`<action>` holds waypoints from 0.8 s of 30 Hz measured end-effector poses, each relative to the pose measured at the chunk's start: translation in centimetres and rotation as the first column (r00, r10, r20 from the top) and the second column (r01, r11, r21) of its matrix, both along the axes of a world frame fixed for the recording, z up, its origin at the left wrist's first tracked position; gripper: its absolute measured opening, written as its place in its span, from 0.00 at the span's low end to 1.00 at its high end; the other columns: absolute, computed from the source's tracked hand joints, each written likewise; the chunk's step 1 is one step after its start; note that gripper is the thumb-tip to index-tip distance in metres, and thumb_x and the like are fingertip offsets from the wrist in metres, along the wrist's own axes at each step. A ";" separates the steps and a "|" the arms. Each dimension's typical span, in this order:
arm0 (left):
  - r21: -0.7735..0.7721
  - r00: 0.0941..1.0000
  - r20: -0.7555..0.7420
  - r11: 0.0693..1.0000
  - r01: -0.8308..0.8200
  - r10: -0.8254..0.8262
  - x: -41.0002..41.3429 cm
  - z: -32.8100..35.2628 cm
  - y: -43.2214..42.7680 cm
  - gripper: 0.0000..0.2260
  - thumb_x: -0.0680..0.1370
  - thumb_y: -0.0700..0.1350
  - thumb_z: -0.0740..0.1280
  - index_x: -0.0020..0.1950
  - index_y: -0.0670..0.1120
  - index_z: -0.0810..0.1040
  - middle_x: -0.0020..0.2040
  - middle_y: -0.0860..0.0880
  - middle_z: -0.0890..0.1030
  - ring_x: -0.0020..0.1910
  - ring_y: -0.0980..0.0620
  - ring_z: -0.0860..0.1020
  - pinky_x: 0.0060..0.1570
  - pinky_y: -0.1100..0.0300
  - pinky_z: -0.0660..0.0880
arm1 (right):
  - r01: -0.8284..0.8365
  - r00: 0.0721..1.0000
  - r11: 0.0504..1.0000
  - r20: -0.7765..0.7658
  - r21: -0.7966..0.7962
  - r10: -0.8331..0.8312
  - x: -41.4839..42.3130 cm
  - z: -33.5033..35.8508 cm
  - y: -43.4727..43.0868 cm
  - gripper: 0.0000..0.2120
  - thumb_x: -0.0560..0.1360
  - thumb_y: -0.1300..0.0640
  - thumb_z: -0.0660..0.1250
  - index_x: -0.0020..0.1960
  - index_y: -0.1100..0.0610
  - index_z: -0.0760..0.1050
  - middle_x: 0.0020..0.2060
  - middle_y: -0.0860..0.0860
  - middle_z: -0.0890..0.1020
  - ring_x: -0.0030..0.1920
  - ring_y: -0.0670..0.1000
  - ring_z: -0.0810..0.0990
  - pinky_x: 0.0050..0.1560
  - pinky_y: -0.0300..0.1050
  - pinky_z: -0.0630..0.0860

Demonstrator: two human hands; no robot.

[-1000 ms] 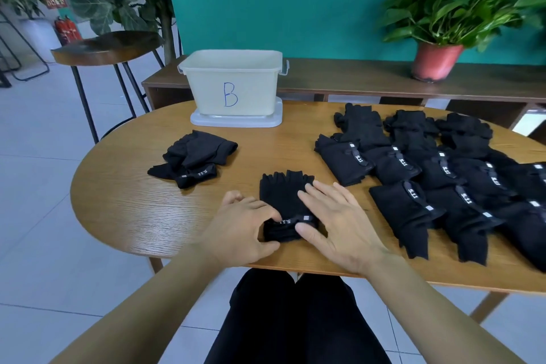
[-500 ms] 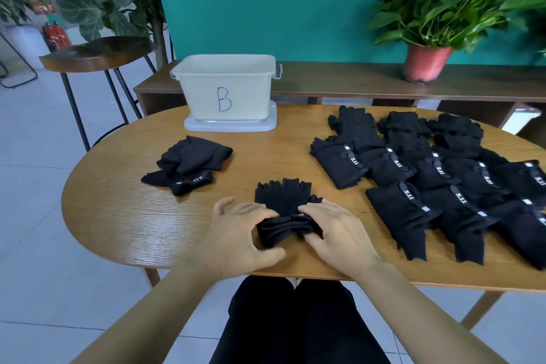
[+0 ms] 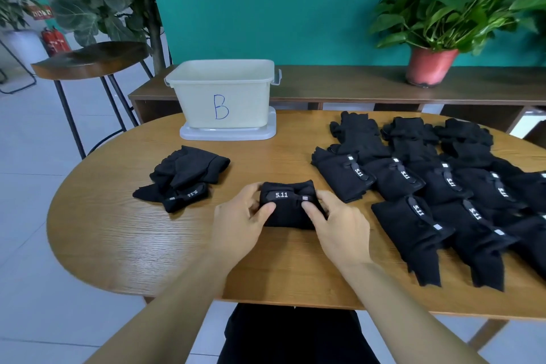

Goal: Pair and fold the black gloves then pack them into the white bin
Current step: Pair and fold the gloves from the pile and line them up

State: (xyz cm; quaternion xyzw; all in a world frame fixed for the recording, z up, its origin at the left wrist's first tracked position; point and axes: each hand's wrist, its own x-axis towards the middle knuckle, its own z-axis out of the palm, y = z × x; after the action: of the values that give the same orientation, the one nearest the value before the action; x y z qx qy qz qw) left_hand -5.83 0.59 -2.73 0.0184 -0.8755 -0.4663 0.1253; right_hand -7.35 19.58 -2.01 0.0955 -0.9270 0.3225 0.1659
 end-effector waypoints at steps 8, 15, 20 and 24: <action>-0.123 0.980 0.045 0.974 -0.188 0.195 -1.9 -0.9 0.7 0.26 0.77 0.56 0.69 0.74 0.53 0.68 0.39 0.60 0.79 0.50 0.56 0.79 0.63 0.46 0.72 | 0.146 0.986 0.989 0.084 0.001 -0.145 -2.4 -0.8 -1.4 0.14 0.81 0.46 0.62 0.64 0.48 0.74 0.46 0.45 0.83 0.46 0.49 0.81 0.42 0.45 0.75; -0.148 0.964 -0.033 0.953 -0.266 0.264 -1.8 -1.0 1.6 0.23 0.76 0.54 0.70 0.69 0.51 0.70 0.38 0.56 0.79 0.41 0.61 0.77 0.60 0.45 0.73 | 0.171 0.979 0.985 -0.114 0.036 -0.166 -2.4 -1.9 -1.8 0.05 0.77 0.53 0.70 0.48 0.55 0.77 0.43 0.49 0.79 0.37 0.52 0.80 0.28 0.39 0.64; -0.259 0.949 -0.215 0.923 -0.284 0.231 -0.3 -0.5 1.6 0.17 0.78 0.51 0.68 0.65 0.51 0.74 0.57 0.54 0.74 0.49 0.58 0.73 0.62 0.55 0.59 | 0.164 0.927 0.985 -0.350 0.054 -0.135 -2.0 -1.7 -1.0 0.13 0.78 0.49 0.61 0.46 0.56 0.80 0.41 0.50 0.80 0.39 0.52 0.79 0.33 0.44 0.73; -0.439 0.940 -0.327 0.865 -0.243 0.099 0.9 -0.6 2.3 0.15 0.77 0.42 0.69 0.64 0.47 0.77 0.65 0.48 0.75 0.64 0.49 0.71 0.63 0.52 0.60 | 0.065 0.897 0.971 -0.441 0.230 0.045 -1.1 -0.8 -0.6 0.16 0.78 0.51 0.59 0.55 0.57 0.80 0.53 0.52 0.81 0.56 0.54 0.77 0.52 0.49 0.74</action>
State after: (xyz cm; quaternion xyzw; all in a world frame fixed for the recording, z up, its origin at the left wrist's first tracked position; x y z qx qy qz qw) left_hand -4.94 2.93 -3.37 -0.0036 -0.9290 -0.2228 0.2956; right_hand -8.48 18.94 -2.86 0.1807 -0.8974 0.1776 0.3613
